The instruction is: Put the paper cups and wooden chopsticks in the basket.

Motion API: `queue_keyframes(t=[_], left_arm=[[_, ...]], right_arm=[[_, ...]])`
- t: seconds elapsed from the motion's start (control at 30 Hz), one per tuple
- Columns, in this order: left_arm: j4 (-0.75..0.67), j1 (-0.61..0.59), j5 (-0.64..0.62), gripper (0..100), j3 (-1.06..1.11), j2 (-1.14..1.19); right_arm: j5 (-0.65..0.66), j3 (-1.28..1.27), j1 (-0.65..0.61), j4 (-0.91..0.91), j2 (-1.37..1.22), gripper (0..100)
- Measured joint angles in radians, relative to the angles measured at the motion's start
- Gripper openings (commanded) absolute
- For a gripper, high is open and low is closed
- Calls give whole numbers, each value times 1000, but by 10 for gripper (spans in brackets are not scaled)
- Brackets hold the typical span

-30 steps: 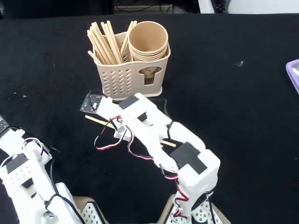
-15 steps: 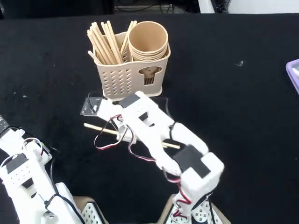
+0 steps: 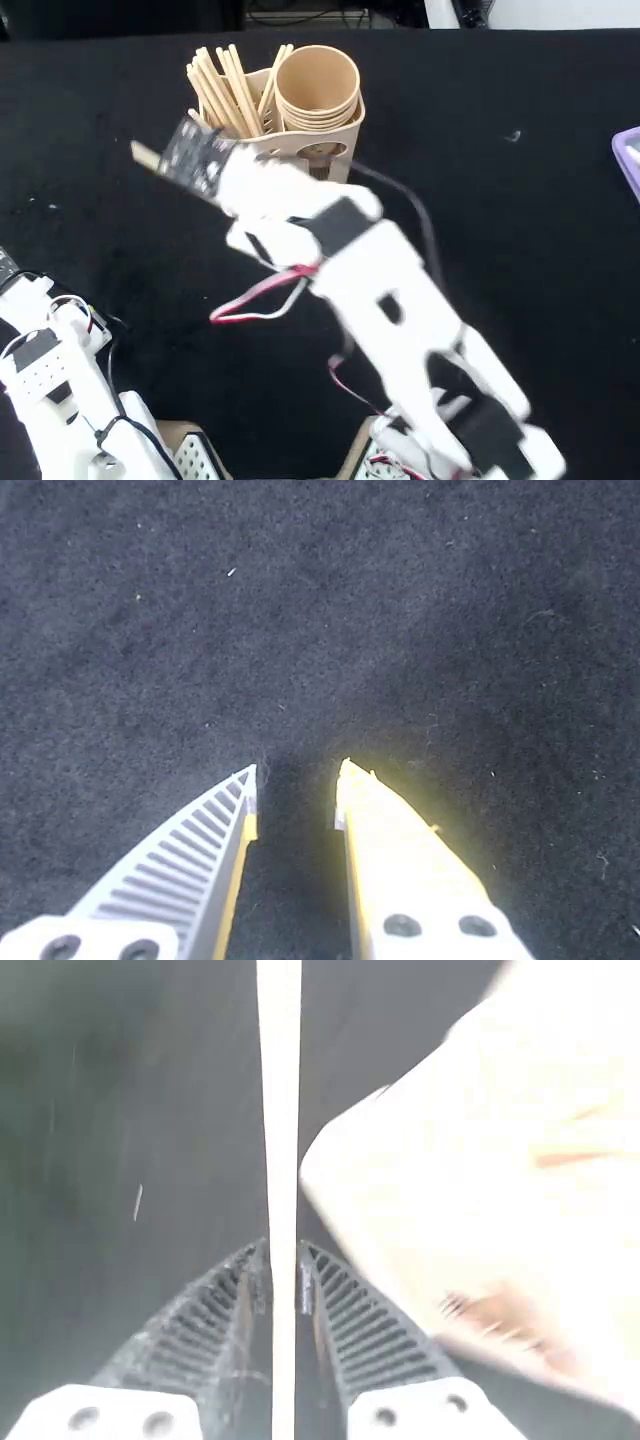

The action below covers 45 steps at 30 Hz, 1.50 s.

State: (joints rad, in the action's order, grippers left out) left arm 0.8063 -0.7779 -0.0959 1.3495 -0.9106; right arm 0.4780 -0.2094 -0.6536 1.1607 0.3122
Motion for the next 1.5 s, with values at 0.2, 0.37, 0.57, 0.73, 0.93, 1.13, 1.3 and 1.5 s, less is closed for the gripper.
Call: queue_keyframes(t=[0.2,0.37,0.57,0.73,0.93,1.13,1.3,1.5], left_arm=[[0,0,0,134,0,0],[0,0,0,134,0,0],[0,0,0,134,0,0],[0,0,0,134,0,0],[0,0,0,134,0,0],[0,0,0,134,0,0],[0,0,0,134,0,0],[0,0,0,134,0,0]], right_arm=[[-206,95,21,-216,97,11],[-319,95,37,-474,97,11],[-361,95,86,-781,69,11],[-365,95,141,-882,-69,11],[-370,86,164,-888,-219,13],[-370,21,160,-888,-219,162],[-370,9,160,-806,-155,135],[-370,9,160,-608,72,51]])
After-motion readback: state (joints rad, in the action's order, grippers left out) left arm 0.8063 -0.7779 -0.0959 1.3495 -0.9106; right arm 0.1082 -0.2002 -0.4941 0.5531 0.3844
